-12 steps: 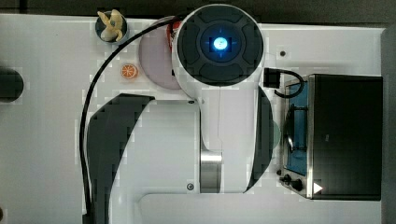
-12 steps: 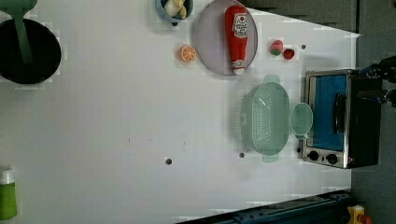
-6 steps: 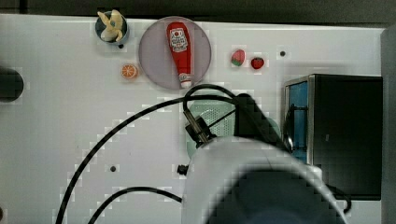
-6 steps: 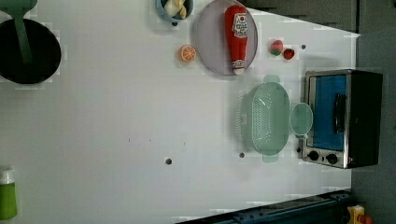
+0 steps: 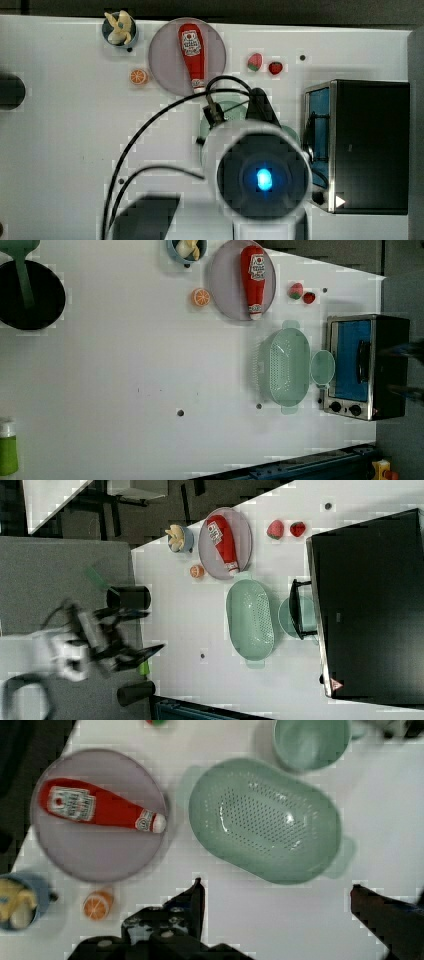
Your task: Drag strainer right to left.
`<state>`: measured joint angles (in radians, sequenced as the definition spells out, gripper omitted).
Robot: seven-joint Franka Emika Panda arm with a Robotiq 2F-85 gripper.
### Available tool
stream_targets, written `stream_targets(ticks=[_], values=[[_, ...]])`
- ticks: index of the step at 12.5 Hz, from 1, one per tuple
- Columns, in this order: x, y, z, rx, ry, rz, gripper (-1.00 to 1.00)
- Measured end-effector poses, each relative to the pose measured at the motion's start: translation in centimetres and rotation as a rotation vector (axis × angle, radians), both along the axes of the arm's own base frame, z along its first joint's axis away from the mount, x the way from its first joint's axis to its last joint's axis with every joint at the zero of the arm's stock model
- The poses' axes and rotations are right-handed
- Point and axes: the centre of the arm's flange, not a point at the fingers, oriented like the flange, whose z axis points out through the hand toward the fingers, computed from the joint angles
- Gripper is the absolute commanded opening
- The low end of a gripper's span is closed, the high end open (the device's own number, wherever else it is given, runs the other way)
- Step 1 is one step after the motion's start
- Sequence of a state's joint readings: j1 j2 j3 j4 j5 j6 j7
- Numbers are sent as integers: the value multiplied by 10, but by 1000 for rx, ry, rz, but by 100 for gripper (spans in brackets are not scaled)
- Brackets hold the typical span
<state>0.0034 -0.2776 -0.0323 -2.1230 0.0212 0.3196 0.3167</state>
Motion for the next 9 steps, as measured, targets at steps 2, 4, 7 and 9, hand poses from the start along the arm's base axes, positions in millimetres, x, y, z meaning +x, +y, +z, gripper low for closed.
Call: stream_targets(ticks=[2,4,7,9], values=[[8,-2,-96,-46,73,-50,100],[12,1,-180,-38,140,-112,100],[-1,0,-270,-41,174,-219,100],[-3,2,-310,-44,188,-278,100]])
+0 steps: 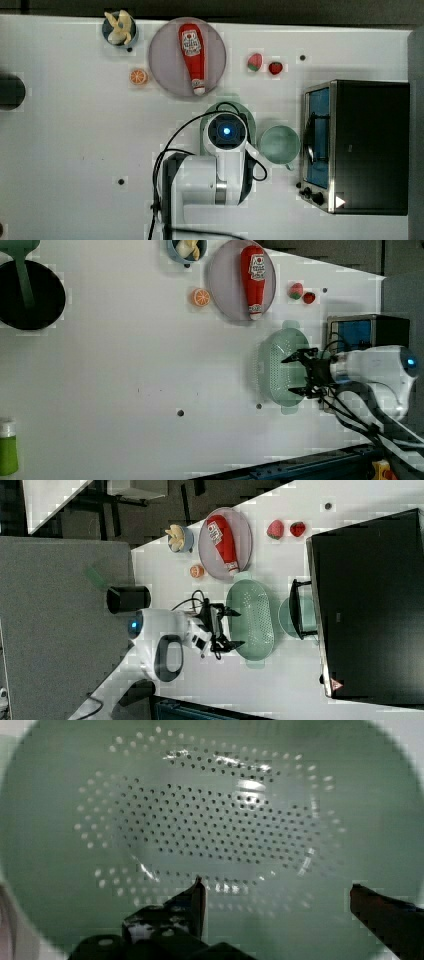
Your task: Drag strainer right to left.
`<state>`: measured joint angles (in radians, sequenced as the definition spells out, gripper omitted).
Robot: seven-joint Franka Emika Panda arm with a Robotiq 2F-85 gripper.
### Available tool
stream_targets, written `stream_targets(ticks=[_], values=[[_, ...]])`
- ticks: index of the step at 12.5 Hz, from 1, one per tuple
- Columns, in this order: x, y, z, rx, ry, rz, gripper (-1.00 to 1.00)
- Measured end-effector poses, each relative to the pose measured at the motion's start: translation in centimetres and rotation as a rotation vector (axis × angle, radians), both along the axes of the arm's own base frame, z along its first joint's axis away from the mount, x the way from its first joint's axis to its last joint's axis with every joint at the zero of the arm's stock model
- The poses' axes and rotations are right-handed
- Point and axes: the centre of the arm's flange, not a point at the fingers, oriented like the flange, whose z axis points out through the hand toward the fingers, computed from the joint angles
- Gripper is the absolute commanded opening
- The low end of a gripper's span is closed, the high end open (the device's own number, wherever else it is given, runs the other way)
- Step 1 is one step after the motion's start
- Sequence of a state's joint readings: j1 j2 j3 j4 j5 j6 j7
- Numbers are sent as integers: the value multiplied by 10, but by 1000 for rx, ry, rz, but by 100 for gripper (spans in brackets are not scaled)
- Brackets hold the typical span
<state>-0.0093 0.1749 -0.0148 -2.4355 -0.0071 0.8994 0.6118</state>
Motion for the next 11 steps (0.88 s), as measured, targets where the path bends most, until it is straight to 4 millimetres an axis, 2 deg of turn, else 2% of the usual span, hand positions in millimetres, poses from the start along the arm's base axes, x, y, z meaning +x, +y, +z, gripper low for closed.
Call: stream_targets(ticks=[2,4,8,11], values=[[2,1,-21,-9,-12,-35,100],[4,15,-35,-13,-18,-16,100],[-5,35,-65,7,-26,-34,100],[-9,44,-76,-18,-9,-23,100]])
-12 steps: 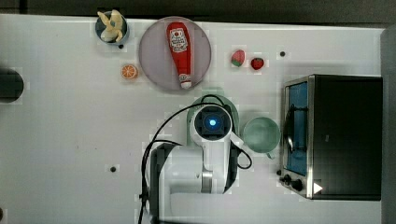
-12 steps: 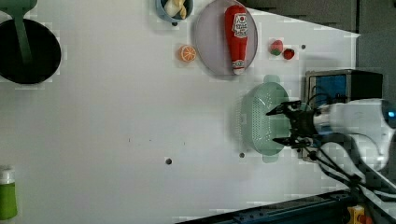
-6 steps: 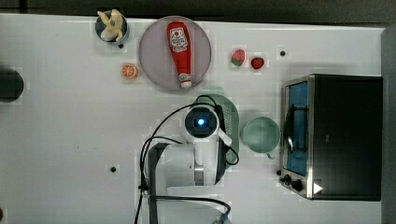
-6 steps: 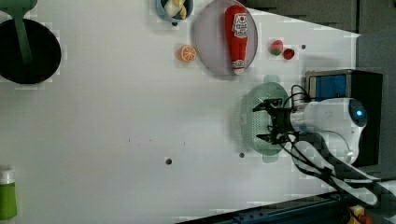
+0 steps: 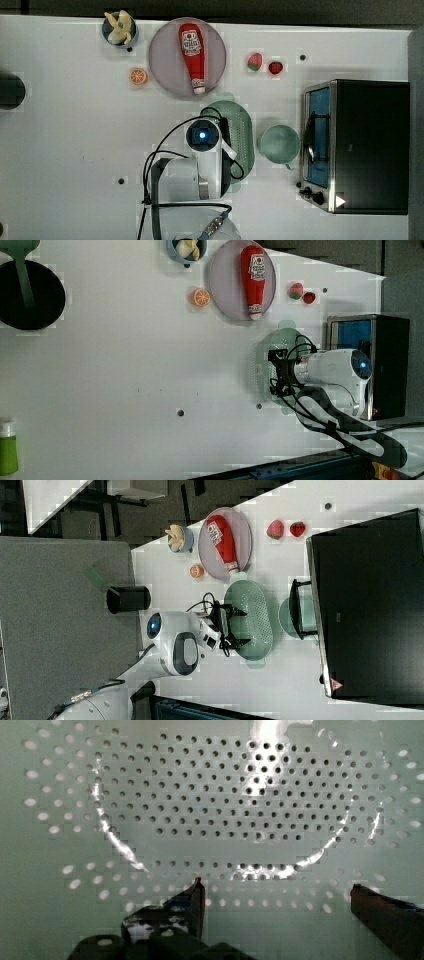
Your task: Drag strainer right to left.
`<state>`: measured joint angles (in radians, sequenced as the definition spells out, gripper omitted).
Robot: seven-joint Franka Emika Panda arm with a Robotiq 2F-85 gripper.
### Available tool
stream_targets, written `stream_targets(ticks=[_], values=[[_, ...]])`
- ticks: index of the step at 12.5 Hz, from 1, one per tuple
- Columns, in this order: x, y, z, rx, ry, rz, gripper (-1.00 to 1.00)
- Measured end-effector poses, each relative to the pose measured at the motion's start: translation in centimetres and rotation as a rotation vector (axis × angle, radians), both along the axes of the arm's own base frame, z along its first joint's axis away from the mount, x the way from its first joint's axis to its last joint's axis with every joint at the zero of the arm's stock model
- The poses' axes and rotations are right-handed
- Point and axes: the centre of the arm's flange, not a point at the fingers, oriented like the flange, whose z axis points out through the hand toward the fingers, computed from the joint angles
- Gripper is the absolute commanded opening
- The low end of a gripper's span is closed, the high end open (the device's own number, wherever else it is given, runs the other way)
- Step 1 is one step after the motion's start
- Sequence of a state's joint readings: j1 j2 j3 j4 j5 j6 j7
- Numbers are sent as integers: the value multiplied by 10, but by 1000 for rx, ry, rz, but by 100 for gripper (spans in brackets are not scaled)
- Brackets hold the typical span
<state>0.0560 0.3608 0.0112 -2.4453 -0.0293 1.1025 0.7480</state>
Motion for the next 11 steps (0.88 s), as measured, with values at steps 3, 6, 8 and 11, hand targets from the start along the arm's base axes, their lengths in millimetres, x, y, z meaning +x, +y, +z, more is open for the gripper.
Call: stream_targets(ticks=[3,6,8,11], values=[[3,18,5,1,-26,-30,100],[-2,46,4,-7,-25,-41,100],[1,73,6,2,-29,-45,100],[15,119,21,4,-65,-18,100]])
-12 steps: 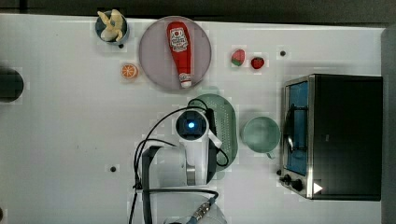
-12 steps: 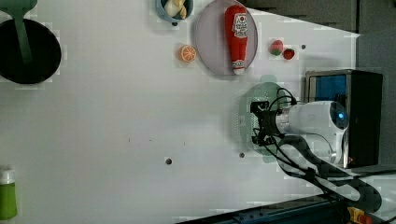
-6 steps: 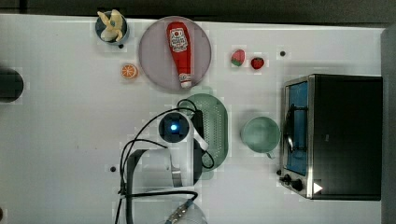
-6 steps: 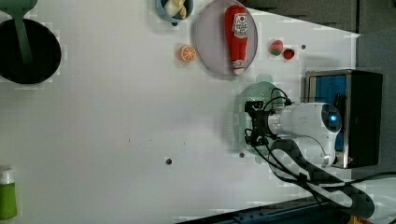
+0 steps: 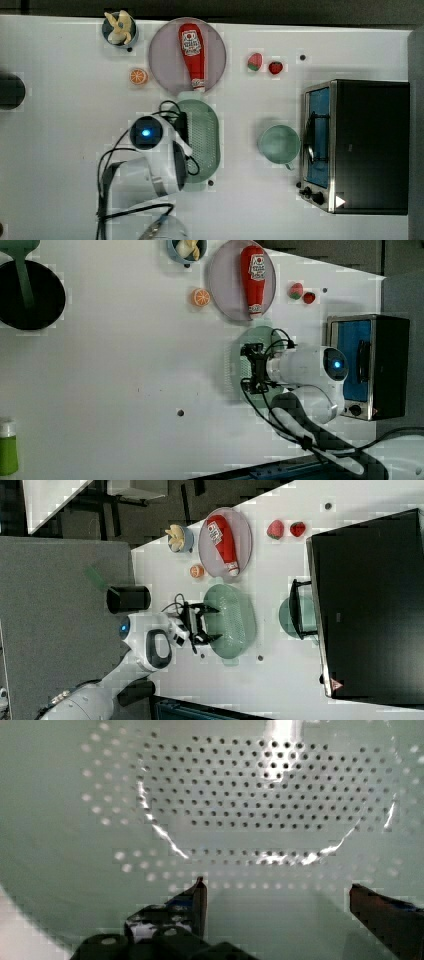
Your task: Drag strainer right to left.
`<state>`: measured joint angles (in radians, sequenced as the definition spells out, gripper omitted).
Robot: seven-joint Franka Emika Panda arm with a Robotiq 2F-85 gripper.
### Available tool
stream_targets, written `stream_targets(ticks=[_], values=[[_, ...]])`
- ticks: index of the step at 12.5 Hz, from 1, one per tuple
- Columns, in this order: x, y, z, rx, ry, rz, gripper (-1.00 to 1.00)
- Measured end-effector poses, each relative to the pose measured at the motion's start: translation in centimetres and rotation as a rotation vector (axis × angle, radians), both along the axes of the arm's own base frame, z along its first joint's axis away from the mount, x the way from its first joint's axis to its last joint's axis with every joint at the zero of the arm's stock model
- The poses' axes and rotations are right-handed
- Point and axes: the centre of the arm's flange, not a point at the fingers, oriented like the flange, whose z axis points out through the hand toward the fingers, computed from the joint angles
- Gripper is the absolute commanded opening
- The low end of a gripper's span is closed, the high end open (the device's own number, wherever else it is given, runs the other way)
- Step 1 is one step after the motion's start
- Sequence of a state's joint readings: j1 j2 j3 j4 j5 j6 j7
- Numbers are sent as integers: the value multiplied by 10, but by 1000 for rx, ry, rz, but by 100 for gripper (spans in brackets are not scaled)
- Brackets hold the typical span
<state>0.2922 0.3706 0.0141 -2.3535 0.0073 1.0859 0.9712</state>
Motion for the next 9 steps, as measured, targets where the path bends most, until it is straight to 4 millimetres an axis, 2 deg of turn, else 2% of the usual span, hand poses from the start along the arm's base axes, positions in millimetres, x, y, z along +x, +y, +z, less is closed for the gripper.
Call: stream_targets(ticks=[4,9], values=[[-4,64,-16,2,-2,45,100],[-9,116,-34,-7,19,62,100]])
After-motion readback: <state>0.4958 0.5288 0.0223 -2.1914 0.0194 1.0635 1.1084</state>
